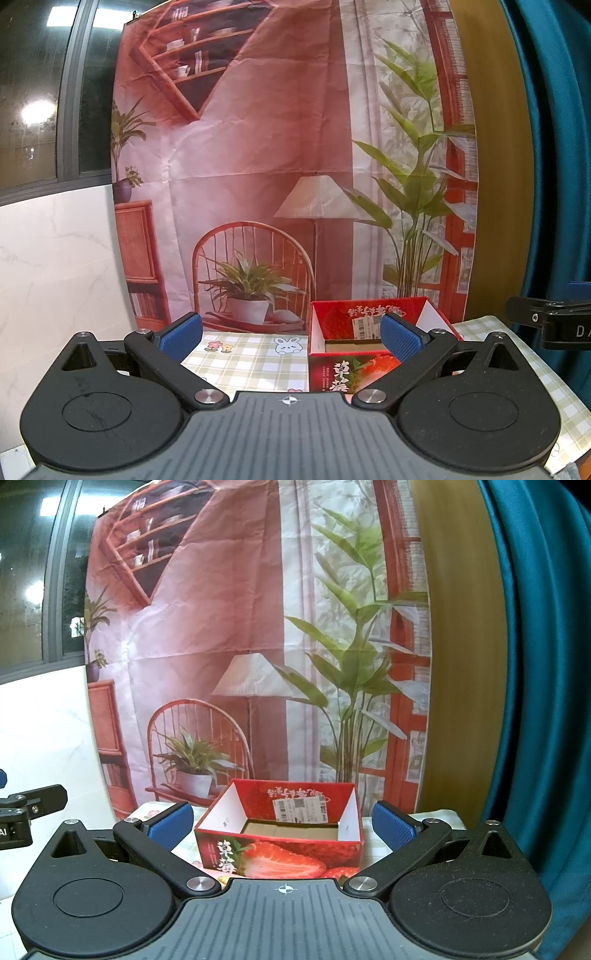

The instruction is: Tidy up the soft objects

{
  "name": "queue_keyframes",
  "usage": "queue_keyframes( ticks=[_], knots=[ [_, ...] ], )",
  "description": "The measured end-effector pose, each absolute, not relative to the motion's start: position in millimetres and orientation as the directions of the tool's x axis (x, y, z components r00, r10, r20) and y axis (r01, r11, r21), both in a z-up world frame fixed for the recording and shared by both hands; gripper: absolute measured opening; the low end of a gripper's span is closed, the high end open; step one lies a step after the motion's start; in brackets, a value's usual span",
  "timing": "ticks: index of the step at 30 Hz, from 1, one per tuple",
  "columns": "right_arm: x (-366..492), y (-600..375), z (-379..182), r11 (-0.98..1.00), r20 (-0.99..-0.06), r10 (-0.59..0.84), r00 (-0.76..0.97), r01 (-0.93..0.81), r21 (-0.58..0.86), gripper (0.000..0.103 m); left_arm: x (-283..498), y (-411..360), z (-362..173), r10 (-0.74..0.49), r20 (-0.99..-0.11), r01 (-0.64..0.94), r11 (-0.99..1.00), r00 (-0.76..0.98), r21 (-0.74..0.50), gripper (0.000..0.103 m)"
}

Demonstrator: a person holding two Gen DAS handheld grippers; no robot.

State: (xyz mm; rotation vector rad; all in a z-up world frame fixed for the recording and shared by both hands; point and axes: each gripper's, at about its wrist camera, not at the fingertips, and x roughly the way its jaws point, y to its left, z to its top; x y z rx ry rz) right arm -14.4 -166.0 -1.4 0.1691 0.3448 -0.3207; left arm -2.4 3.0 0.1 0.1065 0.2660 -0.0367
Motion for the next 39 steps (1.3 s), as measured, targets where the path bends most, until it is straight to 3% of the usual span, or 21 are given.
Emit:
queue_keyframes(
  ticks=[39],
  knots=[
    [-15.3, -165.0, -2.2, 0.935, -0.358, -0.278, 0.891, 0.336, 0.111, 0.103, -3.7, 1.4, 0.0, -0.023, -0.262, 0.051, 0.994, 0.965, 0.100, 0.103]
  ],
)
